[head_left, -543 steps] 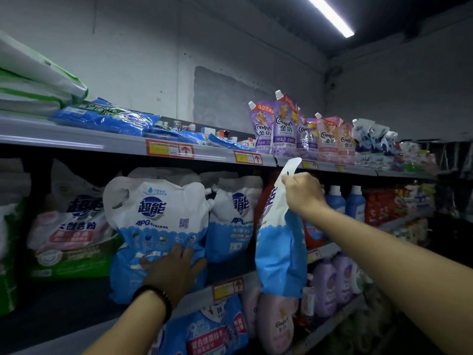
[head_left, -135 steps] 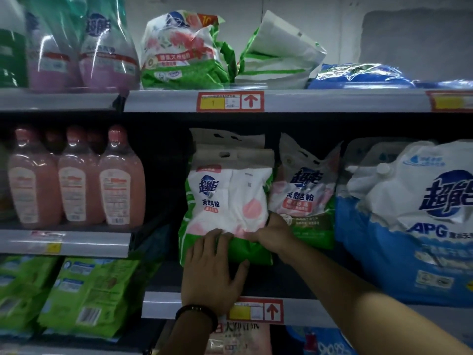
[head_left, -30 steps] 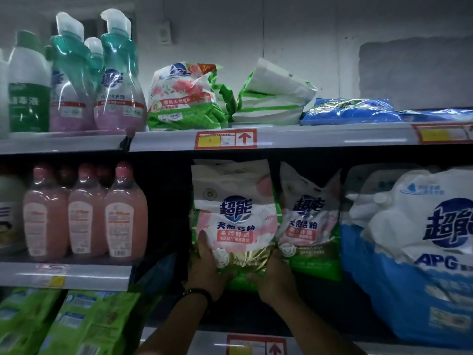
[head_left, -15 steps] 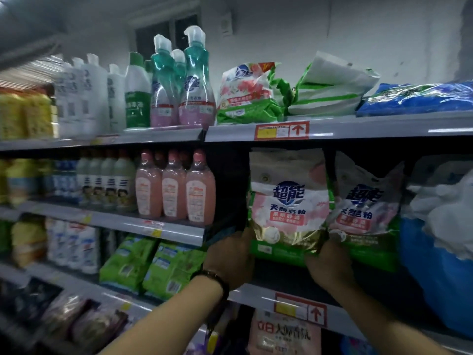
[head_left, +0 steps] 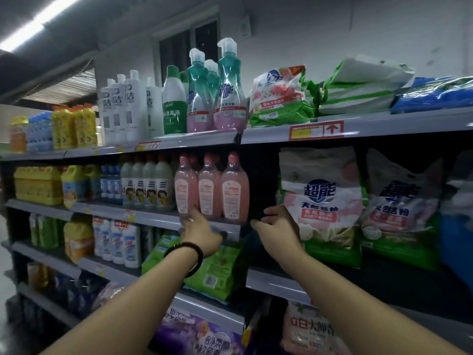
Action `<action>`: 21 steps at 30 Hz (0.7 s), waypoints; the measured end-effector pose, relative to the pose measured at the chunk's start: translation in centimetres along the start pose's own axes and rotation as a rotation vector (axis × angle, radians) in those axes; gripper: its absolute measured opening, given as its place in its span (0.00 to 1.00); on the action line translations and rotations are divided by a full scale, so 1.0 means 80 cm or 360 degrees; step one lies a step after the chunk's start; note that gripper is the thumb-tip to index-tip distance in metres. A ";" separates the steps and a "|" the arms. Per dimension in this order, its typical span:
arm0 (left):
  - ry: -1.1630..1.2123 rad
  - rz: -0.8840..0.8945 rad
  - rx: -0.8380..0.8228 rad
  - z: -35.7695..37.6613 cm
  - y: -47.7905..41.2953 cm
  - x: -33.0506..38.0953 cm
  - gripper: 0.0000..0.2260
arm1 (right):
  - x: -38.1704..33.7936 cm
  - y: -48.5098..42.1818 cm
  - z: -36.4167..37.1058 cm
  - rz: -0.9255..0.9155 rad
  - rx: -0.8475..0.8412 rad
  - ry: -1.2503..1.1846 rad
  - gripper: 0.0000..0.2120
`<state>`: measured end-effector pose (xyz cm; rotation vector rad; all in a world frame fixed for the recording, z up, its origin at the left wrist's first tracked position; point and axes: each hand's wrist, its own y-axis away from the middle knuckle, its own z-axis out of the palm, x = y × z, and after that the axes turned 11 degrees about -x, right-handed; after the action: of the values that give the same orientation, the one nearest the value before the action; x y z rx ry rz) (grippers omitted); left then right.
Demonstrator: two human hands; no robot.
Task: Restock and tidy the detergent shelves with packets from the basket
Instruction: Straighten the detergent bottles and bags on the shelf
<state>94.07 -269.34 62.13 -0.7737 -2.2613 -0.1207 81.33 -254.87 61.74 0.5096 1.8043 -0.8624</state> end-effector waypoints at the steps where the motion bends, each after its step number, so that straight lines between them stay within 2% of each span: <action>1: 0.0138 -0.0077 -0.0009 -0.001 -0.017 0.002 0.55 | -0.006 -0.006 0.007 0.0002 -0.0034 0.0005 0.22; 3: 0.0529 -0.0159 -0.0042 -0.008 -0.049 0.002 0.58 | -0.017 -0.019 0.019 0.0012 -0.0088 0.0115 0.28; 4: 0.0785 -0.0240 0.0045 -0.007 -0.077 -0.004 0.63 | -0.021 -0.028 0.025 0.0033 -0.0097 0.0171 0.31; 5: 0.0937 -0.0220 0.0091 -0.004 -0.116 -0.015 0.73 | -0.026 -0.038 0.031 0.0064 -0.0091 0.0211 0.34; 6: 0.0855 -0.0135 0.0014 0.000 -0.138 -0.021 0.80 | -0.030 -0.048 0.037 0.0103 -0.0082 0.0235 0.36; 7: 0.0665 -0.0081 -0.0086 0.007 -0.163 -0.029 0.82 | -0.033 -0.059 0.043 0.0129 -0.0068 0.0252 0.37; 9: 0.0510 -0.0023 -0.0113 0.013 -0.174 -0.030 0.79 | -0.036 -0.079 0.051 0.0113 -0.0029 0.0279 0.37; 12: 0.0331 0.0025 -0.0077 0.017 -0.135 -0.022 0.81 | -0.037 -0.099 0.059 0.0073 -0.0005 0.0282 0.35; 15: 0.0419 0.0000 -0.0126 0.019 -0.137 -0.021 0.81 | -0.022 -0.114 0.069 0.0074 0.0023 0.0296 0.25; 17: 0.0453 -0.0079 -0.0141 0.011 -0.129 -0.015 0.81 | -0.012 -0.119 0.073 0.0034 0.0043 0.0342 0.22; 21: 0.0111 0.0044 -0.0108 0.012 -0.109 -0.021 0.75 | -0.001 -0.119 0.083 -0.0059 0.0095 0.0417 0.22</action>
<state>89.50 -276.98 61.46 -0.8235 -2.1894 -0.2091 78.91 -266.14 63.43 0.6544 2.0354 -0.9103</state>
